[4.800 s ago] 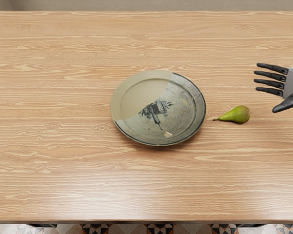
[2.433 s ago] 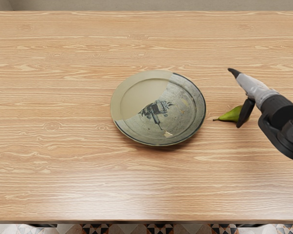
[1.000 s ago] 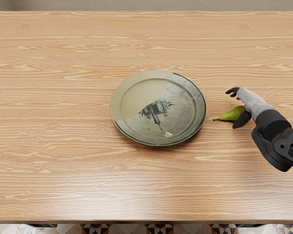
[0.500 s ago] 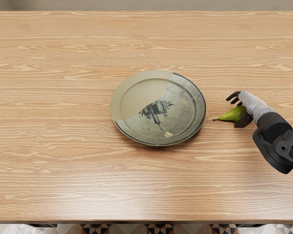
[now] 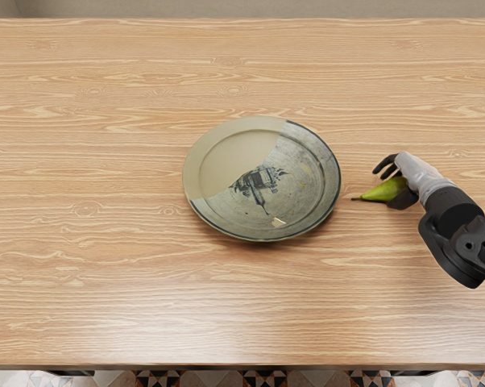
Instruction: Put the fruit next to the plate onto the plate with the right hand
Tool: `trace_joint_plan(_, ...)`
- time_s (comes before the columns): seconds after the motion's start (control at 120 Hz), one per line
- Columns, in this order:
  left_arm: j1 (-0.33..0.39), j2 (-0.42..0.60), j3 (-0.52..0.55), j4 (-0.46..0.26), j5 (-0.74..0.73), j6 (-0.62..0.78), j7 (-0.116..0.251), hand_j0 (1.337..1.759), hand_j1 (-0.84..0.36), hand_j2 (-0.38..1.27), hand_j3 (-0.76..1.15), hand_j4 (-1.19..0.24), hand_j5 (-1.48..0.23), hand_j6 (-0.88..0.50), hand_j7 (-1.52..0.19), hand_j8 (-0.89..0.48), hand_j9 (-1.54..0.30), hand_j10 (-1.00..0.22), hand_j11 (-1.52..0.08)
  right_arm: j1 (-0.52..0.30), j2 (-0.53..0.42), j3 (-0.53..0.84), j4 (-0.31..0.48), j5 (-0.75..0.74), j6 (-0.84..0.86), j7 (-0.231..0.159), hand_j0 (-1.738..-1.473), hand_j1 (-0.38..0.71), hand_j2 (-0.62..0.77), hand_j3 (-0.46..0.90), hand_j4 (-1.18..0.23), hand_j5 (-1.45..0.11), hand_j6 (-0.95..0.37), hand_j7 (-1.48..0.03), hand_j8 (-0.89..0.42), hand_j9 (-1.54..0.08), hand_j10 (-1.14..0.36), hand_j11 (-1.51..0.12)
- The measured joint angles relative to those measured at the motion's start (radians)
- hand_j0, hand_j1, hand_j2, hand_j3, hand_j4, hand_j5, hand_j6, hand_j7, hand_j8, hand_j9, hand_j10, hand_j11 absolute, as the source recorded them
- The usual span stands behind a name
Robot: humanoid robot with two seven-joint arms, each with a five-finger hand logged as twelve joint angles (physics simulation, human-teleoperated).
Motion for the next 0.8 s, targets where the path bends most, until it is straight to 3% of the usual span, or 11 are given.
trace_joint_plan(0.2,0.000,0.000,0.000,0.000,0.000,0.000,0.000,1.658,0.35,0.00,0.00,0.00,0.00,0.00,0.00,0.00,0.00,0.00,0.00,0.000,0.001,0.001,0.000,0.022,0.002,-0.002,-1.653,0.29,0.00,0.00,-0.58,-0.66,-0.51,-0.70,-0.31,-0.68,-0.35,-0.71)
trace_joint_plan(0.208,0.000,0.000,0.000,0.000,0.000,0.000,0.000,1.658,0.35,0.00,0.00,0.00,0.00,0.00,0.00,0.00,0.00,0.00,0.00,0.000,0.001,0.001,0.000,0.022,0.002,-0.002,-1.653,0.29,0.00,0.00,-0.58,-0.66,-0.51,-0.70,-0.35,-0.68,-0.35,-0.71)
trace_joint_plan(0.508,0.000,0.000,0.000,0.000,0.000,0.000,0.000,1.658,0.35,0.00,0.00,0.00,0.00,0.00,0.00,0.00,0.00,0.00,0.00,0.001,0.004,0.004,0.000,0.035,0.002,-0.008,-1.641,0.29,-0.01,0.00,-0.63,-0.73,-0.48,-0.77,-0.29,-0.73,-0.30,-0.75)
trace_joint_plan(0.8,0.000,0.000,0.000,0.000,0.000,0.000,0.000,1.658,0.35,0.00,0.00,0.00,0.00,0.00,0.00,0.00,0.00,0.00,0.00,0.032,0.001,0.036,0.000,0.074,0.000,0.001,-1.653,0.25,0.21,0.00,-0.61,-0.78,-0.59,-0.79,-0.40,-0.78,-0.42,-0.80)
